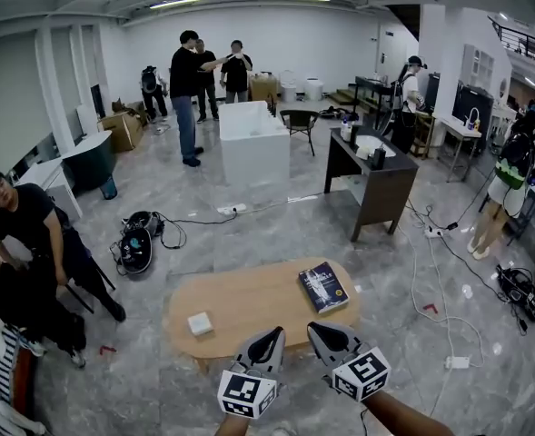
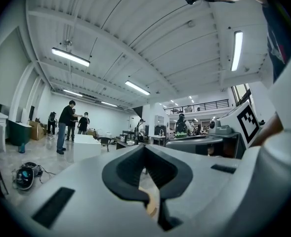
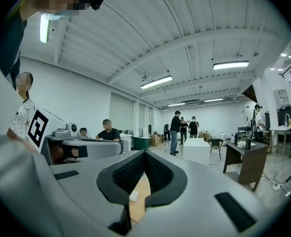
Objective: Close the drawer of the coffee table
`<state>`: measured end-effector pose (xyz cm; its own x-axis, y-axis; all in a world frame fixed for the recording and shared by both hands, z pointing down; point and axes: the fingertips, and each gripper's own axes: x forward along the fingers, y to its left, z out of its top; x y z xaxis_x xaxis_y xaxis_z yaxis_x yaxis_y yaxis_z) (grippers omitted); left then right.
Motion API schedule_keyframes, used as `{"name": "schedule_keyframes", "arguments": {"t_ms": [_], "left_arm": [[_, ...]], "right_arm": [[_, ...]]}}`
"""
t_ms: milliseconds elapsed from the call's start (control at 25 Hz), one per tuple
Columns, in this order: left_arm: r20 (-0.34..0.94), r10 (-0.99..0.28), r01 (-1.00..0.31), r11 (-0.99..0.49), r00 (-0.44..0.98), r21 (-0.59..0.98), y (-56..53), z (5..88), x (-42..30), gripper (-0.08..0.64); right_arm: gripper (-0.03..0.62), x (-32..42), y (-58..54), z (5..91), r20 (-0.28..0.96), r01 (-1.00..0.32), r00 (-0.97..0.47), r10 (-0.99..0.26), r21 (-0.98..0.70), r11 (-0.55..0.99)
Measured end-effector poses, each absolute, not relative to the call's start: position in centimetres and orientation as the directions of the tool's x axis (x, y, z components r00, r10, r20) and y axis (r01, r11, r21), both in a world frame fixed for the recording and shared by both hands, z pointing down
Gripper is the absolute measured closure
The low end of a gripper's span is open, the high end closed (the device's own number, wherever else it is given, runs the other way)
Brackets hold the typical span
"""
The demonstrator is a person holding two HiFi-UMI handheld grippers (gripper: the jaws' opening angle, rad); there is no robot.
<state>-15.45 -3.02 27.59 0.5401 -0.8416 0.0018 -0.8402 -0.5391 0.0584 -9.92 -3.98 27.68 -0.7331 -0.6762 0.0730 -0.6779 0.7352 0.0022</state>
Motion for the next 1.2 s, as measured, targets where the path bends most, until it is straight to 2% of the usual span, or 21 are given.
{"name": "schedule_keyframes", "arguments": {"t_ms": [1200], "left_arm": [[-0.007, -0.864, -0.864, -0.503, 0.503, -0.002, 7.1, 23.1, -1.2, 0.561]], "right_arm": [[0.581, 3.2, 5.8, 23.4, -0.015, -0.636, -0.772, -0.636, -0.006, 0.772]]}}
